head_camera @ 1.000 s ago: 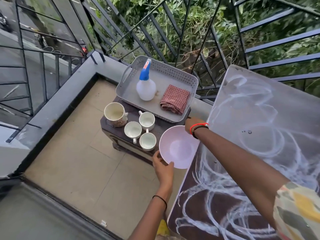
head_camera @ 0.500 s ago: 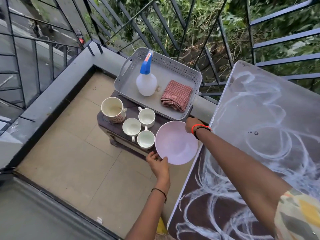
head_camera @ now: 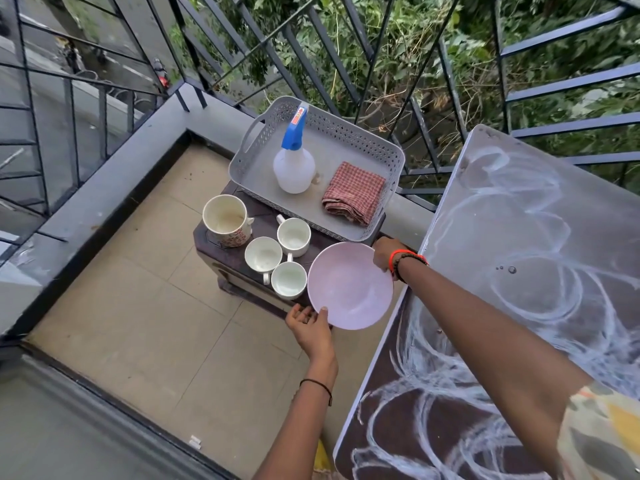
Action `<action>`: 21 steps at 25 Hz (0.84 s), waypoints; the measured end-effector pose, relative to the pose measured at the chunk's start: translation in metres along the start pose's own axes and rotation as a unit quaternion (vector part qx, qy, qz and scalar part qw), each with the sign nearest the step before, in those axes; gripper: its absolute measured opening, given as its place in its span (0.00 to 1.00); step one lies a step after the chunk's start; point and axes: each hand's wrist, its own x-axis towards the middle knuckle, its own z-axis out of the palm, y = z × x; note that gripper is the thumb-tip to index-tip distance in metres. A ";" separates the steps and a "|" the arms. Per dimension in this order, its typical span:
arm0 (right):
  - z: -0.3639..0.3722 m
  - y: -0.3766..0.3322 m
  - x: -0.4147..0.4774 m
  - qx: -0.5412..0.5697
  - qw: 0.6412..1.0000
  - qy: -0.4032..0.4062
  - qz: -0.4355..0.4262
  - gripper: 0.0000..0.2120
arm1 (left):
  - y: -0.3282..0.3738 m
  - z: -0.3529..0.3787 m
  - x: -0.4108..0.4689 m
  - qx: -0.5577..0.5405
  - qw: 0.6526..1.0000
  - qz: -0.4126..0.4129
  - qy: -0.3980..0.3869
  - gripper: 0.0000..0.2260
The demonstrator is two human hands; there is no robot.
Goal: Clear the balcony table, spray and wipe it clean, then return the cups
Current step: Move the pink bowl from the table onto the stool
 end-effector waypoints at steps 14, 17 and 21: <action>0.001 0.000 0.004 0.019 1.000 0.002 -0.006 0.20 | -0.002 -0.007 0.003 0.057 0.997 -0.013 -0.058 0.27; 0.003 0.001 0.006 0.007 1.000 0.002 -0.012 0.20 | -0.003 -0.007 0.001 0.063 0.996 -0.011 -0.065 0.28; 0.001 0.000 0.006 0.005 1.000 0.011 -0.015 0.21 | -0.009 -0.014 -0.001 0.097 0.994 -0.004 -0.057 0.28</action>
